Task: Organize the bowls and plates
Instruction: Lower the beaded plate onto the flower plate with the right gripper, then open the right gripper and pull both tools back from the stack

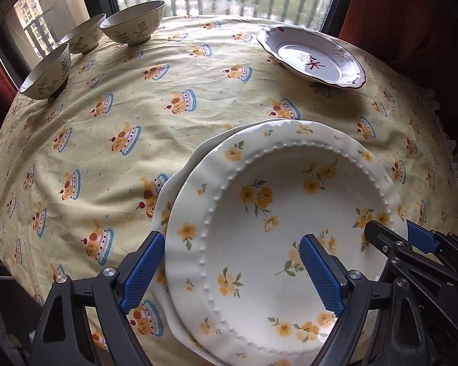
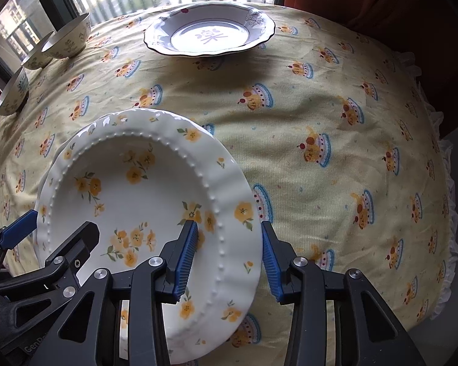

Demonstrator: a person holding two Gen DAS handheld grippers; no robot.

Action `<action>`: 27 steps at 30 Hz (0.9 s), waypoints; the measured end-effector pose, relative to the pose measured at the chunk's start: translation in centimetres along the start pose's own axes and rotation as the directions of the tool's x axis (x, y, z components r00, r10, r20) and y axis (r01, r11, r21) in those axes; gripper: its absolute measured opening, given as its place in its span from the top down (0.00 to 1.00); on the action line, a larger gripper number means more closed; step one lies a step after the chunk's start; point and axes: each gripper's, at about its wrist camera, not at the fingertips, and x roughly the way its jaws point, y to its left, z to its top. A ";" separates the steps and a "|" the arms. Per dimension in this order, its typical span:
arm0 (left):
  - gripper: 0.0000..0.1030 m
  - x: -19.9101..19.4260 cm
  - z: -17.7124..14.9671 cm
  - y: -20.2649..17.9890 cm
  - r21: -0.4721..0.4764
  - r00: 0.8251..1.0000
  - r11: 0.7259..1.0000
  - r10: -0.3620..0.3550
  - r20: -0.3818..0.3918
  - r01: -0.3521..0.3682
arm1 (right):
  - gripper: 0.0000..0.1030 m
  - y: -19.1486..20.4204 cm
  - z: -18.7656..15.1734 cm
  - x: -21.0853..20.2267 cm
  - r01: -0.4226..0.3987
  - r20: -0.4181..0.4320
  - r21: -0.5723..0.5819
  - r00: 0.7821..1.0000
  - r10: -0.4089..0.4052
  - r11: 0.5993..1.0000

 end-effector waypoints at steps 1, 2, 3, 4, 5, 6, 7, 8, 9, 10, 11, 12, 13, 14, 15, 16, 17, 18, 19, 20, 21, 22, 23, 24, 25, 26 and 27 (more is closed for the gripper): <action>0.12 -0.1 0.1 0.2 -0.009 1.000 1.000 0.002 -0.007 -0.002 | 0.56 0.1 0.1 0.1 -0.005 -0.004 0.000 1.000 0.005 1.000; 0.11 -0.2 0.2 0.4 -0.020 1.000 1.000 0.002 -0.014 -0.002 | 0.56 0.2 0.1 0.2 -0.007 -0.009 0.000 1.000 0.007 1.000; 0.11 -0.3 0.2 0.6 -0.032 1.000 0.999 0.004 -0.022 -0.005 | 0.56 0.3 0.2 0.3 -0.009 -0.015 0.001 1.000 0.009 1.000; 0.11 -0.3 0.2 0.9 -0.040 1.000 0.999 0.004 -0.030 -0.005 | 0.56 0.4 0.2 0.3 -0.011 -0.021 0.002 1.000 0.011 1.000; 0.11 -0.3 0.2 1.1 -0.045 0.999 0.999 0.007 -0.036 -0.009 | 0.56 0.6 0.2 0.3 -0.011 -0.024 0.000 1.000 0.011 1.000; 0.11 -0.3 0.2 1.4 -0.046 0.999 0.999 0.015 -0.039 -0.017 | 0.55 0.7 0.2 0.3 -0.011 -0.025 0.000 1.000 0.011 1.000; 0.11 -0.2 0.1 1.6 -0.044 0.999 0.999 0.021 -0.044 -0.023 | 0.55 0.9 0.1 0.3 -0.003 -0.024 0.000 1.000 0.003 1.000; 0.11 -0.2 0.1 1.8 -0.041 0.999 0.999 0.021 -0.049 -0.023 | 0.54 0.9 0.2 0.3 0.001 -0.024 0.005 1.000 -0.001 1.000; 0.11 -0.1 0.1 2.0 -0.036 0.998 0.999 0.018 -0.053 -0.020 | 0.53 0.9 0.2 0.3 0.001 -0.024 0.012 1.000 -0.001 1.000; 0.11 -0.2 0.2 2.2 -0.028 0.998 0.999 0.017 -0.055 -0.018 | 0.52 0.9 0.2 0.4 0.004 -0.026 0.017 1.000 -0.003 1.000; 0.11 -0.2 0.3 2.3 -0.016 0.999 1.000 0.014 -0.051 -0.015 | 0.51 0.9 0.3 0.3 0.002 -0.028 0.024 1.000 -0.001 1.000; 0.11 -0.3 0.4 2.4 -0.001 0.999 1.000 0.013 -0.045 -0.013 | 0.45 0.8 0.4 0.4 -0.014 -0.032 0.032 0.999 0.015 0.999; 0.11 -0.4 0.5 2.6 0.013 0.999 1.000 0.013 -0.040 -0.013 | 0.37 0.7 0.6 0.4 -0.049 -0.038 0.044 0.998 0.051 0.998; 0.11 -0.5 0.7 2.7 0.026 0.999 1.000 0.010 -0.036 -0.009 | 0.35 0.6 0.7 0.3 -0.071 -0.038 0.066 0.997 0.074 0.995; 0.11 -0.5 1.0 2.9 0.037 0.999 0.999 0.005 -0.035 -0.004 | 0.33 0.4 0.8 0.0 -0.074 -0.027 0.089 0.997 0.077 0.993; 0.11 -0.5 1.3 3.1 0.049 0.999 0.999 -0.003 -0.034 0.005 | 0.28 0.4 0.9 -0.5 -0.064 -0.009 0.106 0.998 0.065 0.992; 0.11 -0.6 1.5 3.3 0.062 0.999 0.998 -0.015 -0.032 0.017 | 0.25 0.5 1.1 -1.0 -0.052 0.010 0.116 0.999 0.051 0.992; 0.11 -0.7 1.8 3.4 0.077 0.999 0.997 -0.025 -0.030 0.027 | 0.23 0.6 1.2 -1.5 -0.041 0.028 0.128 0.999 0.037 0.991; 0.11 -0.9 2.1 3.6 0.094 0.999 0.995 -0.032 -0.026 0.034 | 0.23 0.7 1.4 -2.0 -0.032 0.043 0.143 0.999 0.026 0.989; 0.11 -1.1 2.5 3.7 0.113 0.999 0.993 -0.039 -0.020 0.041 | 0.22 0.9 1.5 -2.4 -0.028 0.052 0.160 0.998 0.020 0.987; 0.11 -1.3 2.9 3.8 0.130 0.999 0.990 -0.044 -0.016 0.045 | 0.22 1.1 1.7 -2.8 -0.025 0.057 0.178 0.998 0.015 0.984; 0.11 -1.6 3.3 4.0 0.144 0.999 0.988 -0.050 -0.011 0.051 | 0.22 1.3 1.9 -3.1 -0.024 0.061 0.194 0.998 0.012 0.981; 0.11 -1.9 3.8 4.3 0.155 0.998 0.986 -0.057 -0.005 0.057 | 0.22 1.7 2.1 -3.4 -0.023 0.067 0.205 0.998 0.009 0.978; 0.10 -2.2 4.3 4.6 0.161 0.998 0.985 -0.069 0.002 0.067 | 0.22 2.1 2.2 -3.8 -0.021 0.076 0.210 0.997 0.005 0.977; 0.10 -2.5 4.8 4.9 0.165 0.997 0.983 -0.080 0.007 0.078 | 0.22 2.6 2.4 -4.3 -0.016 0.092 0.210 0.996 -0.003 0.977; 0.10 -2.8 5.3 5.1 0.173 0.996 0.981 -0.086 0.011 0.083 | 0.22 3.1 2.5 -4.7 -0.010 0.106 0.209 0.994 -0.012 0.978; 0.10 -3.1 5.8 5.3 0.182 0.996 0.979 -0.093 0.016 0.089 | 0.22 3.5 2.8 -5.2 -0.020 0.118 0.208 0.993 -0.005 0.978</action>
